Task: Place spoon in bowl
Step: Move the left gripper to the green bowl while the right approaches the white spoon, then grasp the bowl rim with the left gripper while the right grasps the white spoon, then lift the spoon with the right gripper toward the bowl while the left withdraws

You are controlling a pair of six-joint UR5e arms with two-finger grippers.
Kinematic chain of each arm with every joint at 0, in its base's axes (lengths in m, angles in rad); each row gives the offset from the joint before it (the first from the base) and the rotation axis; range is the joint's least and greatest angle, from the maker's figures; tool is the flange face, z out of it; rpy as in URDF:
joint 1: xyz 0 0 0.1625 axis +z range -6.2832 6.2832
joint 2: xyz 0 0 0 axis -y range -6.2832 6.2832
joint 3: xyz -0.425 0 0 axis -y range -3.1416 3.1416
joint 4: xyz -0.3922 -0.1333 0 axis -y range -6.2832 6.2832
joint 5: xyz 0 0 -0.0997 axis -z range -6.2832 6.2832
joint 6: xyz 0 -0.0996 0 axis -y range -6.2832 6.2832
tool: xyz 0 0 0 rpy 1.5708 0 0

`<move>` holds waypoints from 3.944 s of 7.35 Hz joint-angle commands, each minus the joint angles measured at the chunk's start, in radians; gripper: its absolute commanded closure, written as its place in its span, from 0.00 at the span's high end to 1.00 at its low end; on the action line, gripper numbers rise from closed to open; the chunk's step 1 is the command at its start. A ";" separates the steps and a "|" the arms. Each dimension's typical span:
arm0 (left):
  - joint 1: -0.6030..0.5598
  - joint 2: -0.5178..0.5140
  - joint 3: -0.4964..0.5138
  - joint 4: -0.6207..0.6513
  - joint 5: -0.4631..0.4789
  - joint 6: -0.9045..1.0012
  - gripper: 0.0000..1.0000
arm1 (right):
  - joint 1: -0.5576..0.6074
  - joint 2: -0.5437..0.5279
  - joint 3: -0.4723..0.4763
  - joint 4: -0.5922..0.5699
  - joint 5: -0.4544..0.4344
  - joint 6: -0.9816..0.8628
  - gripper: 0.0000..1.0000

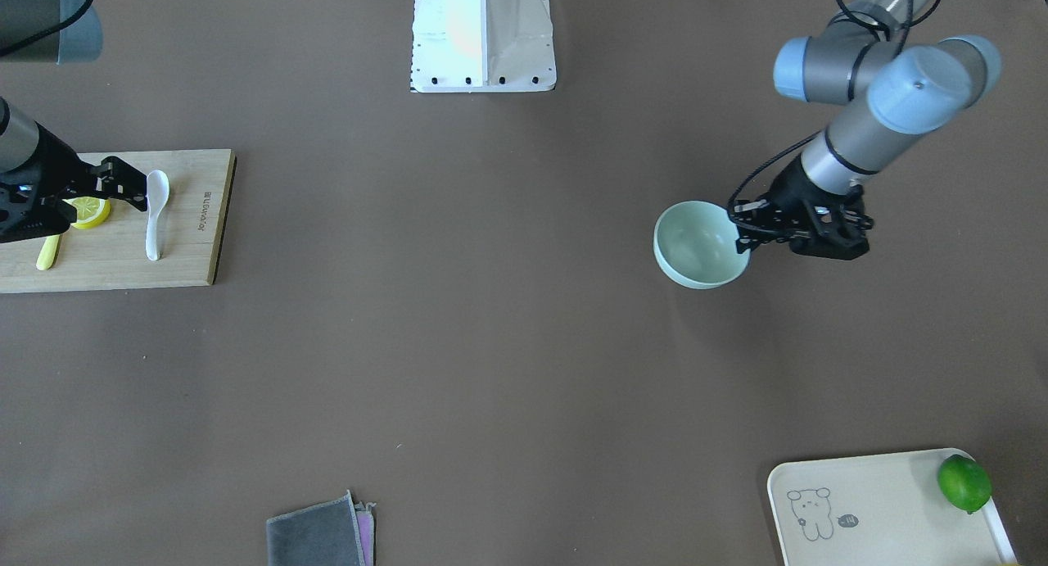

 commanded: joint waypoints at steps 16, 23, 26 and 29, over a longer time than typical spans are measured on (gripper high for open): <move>0.337 -0.263 0.028 0.156 0.280 -0.280 0.00 | -0.102 -0.001 -0.094 0.065 -0.066 0.080 0.20; 0.346 -0.266 0.029 0.149 0.274 -0.283 0.71 | -0.061 0.051 -0.074 0.059 -0.043 0.088 0.00; 0.314 -0.214 -0.059 0.156 0.230 -0.269 0.97 | -0.054 0.162 -0.049 0.050 -0.018 0.234 0.00; 0.112 -0.019 -0.122 0.146 0.075 0.050 0.97 | -0.212 0.369 -0.046 0.037 -0.101 0.522 0.00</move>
